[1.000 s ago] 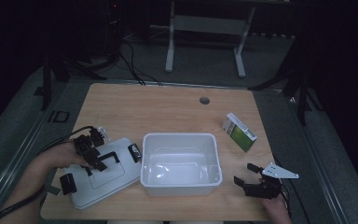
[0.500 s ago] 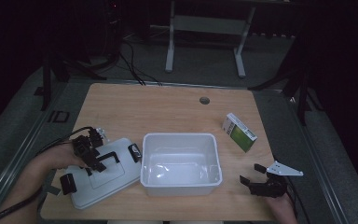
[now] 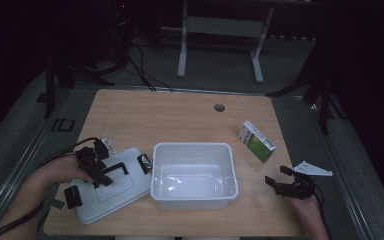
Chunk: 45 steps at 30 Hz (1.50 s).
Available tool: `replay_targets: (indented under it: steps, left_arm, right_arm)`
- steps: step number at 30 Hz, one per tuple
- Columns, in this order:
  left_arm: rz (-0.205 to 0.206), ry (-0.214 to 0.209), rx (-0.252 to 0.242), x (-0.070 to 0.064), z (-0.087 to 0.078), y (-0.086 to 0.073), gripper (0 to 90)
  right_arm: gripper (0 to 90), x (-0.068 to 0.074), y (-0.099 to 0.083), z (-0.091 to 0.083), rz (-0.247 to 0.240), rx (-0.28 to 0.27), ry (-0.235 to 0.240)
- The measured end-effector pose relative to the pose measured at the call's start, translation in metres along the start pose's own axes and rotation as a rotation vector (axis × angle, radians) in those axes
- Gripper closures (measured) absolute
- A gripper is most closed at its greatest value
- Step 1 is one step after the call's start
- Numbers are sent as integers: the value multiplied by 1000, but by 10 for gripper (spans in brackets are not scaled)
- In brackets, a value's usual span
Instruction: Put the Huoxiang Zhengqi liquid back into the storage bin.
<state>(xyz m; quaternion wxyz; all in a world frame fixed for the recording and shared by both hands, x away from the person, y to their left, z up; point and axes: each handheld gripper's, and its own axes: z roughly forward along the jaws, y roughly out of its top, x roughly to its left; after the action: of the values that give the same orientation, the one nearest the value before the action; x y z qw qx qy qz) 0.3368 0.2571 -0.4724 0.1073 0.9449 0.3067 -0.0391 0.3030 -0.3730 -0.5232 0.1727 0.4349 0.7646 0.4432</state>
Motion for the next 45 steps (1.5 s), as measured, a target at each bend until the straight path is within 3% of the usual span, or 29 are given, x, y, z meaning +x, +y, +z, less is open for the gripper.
replay_targets:
  steps: [6,19,24,29,39,45]
  left_arm:
    - [9,5,7,-1,2,1,287]
    - [14,0,17,-2,5,5,287]
    - [11,-4,-6,0,4,4,287]
    - [6,5,15,1,5,4,287]
    - [5,1,23,2,10,2,286]
    - [6,5,22,2,9,1,287]
  right_arm:
    - [204,-16,12,7,10,21,-19]
    - [227,-35,45,25,5,71,-34]
    - [252,-37,61,31,-25,107,-34]
    - [281,-38,74,36,-47,136,-37]
    - [377,-37,102,56,-104,286,-31]
    - [390,-38,112,64,-102,341,-37]
